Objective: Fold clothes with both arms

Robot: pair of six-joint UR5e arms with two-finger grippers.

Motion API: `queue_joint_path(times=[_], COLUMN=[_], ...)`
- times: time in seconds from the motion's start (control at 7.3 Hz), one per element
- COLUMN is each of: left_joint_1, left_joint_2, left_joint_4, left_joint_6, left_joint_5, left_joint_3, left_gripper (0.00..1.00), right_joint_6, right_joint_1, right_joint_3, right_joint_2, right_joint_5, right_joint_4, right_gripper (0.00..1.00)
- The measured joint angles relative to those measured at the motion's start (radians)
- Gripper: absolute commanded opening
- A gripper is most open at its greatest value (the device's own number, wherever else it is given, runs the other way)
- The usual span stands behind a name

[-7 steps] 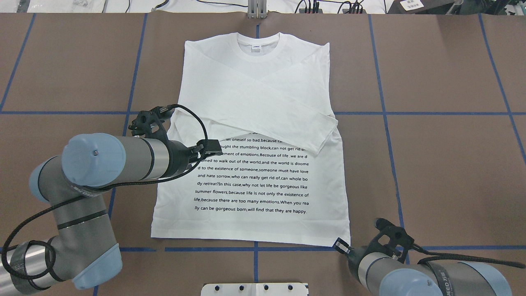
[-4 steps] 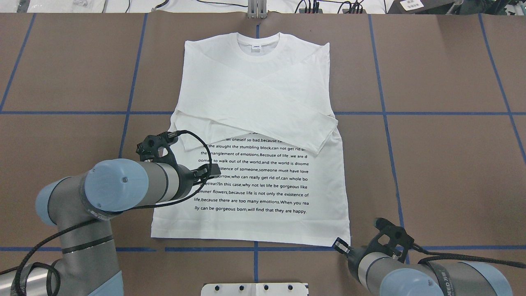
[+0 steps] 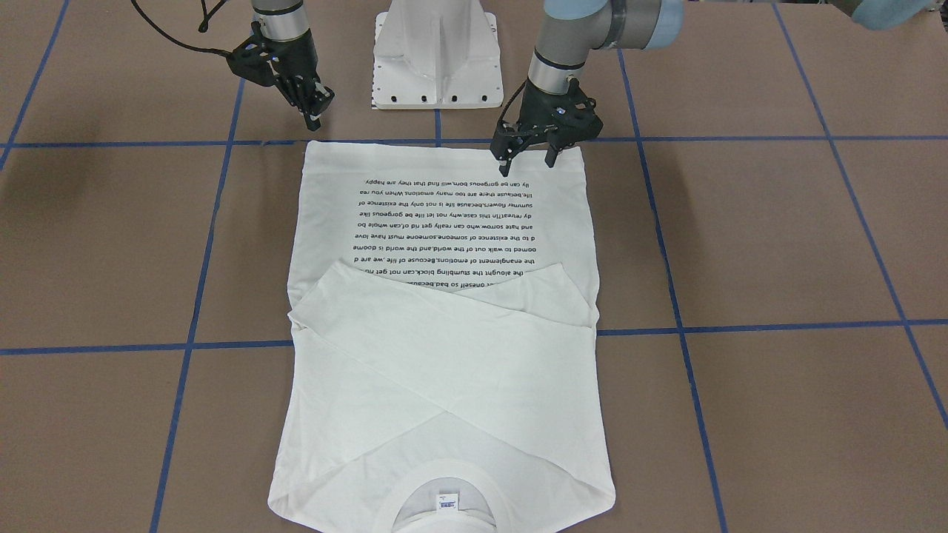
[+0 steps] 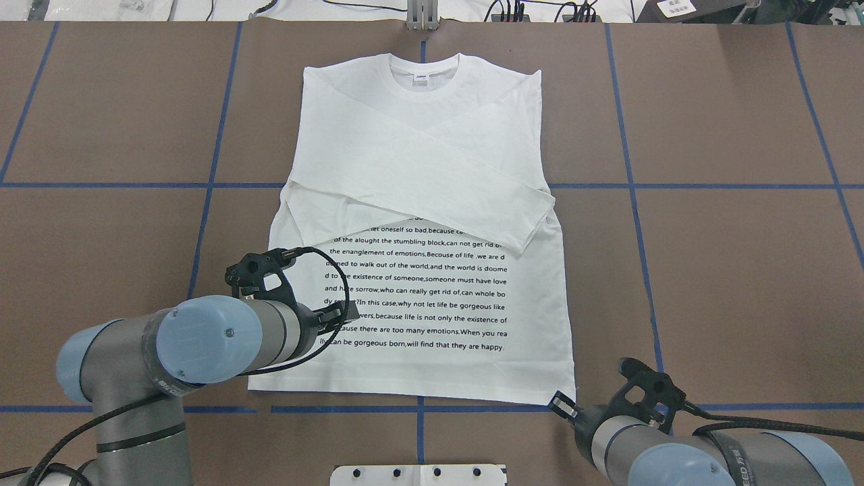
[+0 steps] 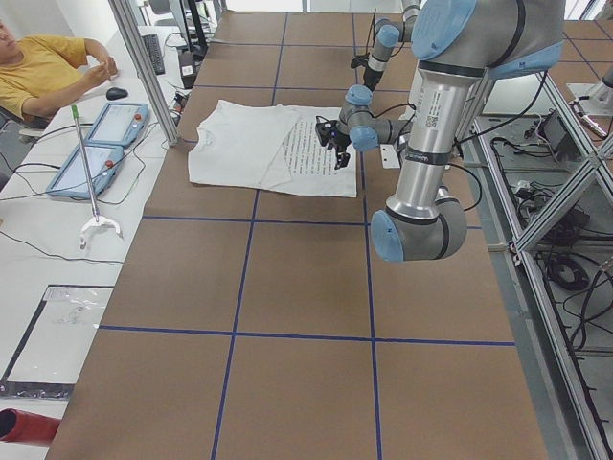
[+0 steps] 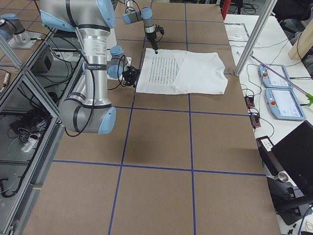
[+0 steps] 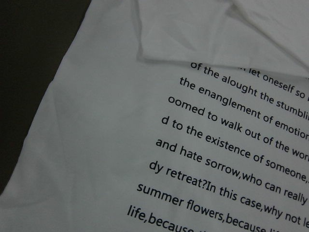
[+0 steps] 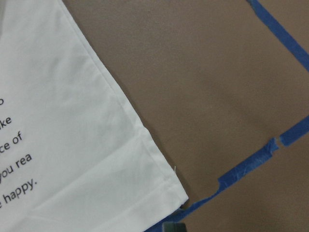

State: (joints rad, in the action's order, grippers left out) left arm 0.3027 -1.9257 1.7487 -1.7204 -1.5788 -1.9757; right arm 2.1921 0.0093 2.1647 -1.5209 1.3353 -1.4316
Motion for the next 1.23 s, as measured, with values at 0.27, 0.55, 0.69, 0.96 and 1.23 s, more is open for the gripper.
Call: queue_joint_path(times=[0.27, 0.55, 0.69, 0.96, 1.23], left_joint_1=[-0.003, -0.004, -0.004, -0.005, -0.005], left_joint_2=[0.006, 0.006, 0.005, 0.004, 0.004], left_joint_4=[-0.008, -0.009, -0.009, -0.009, -0.009], left_joint_6=[-0.003, -0.004, -0.005, -0.011, -0.013], left_joint_5=[0.003, 0.004, 0.004, 0.005, 0.005], left_joint_3=[-0.008, -0.014, -0.016, -0.017, -0.017], left_gripper=[0.99, 0.99, 0.99, 0.99, 0.99], right_joint_6=[0.0, 0.001, -0.001, -0.002, -0.002], right_joint_1=[0.003, 0.003, 0.002, 0.002, 0.002], right_joint_3=[-0.016, -0.037, -0.053, -0.076, -0.079], right_joint_2=[0.009, 0.019, 0.028, 0.045, 0.05], right_joint_5=[-0.011, -0.026, -0.03, -0.031, -0.029], right_joint_4=[-0.015, -0.018, -0.018, -0.019, -0.019], right_gripper=[1.0, 0.98, 0.94, 0.58, 0.13])
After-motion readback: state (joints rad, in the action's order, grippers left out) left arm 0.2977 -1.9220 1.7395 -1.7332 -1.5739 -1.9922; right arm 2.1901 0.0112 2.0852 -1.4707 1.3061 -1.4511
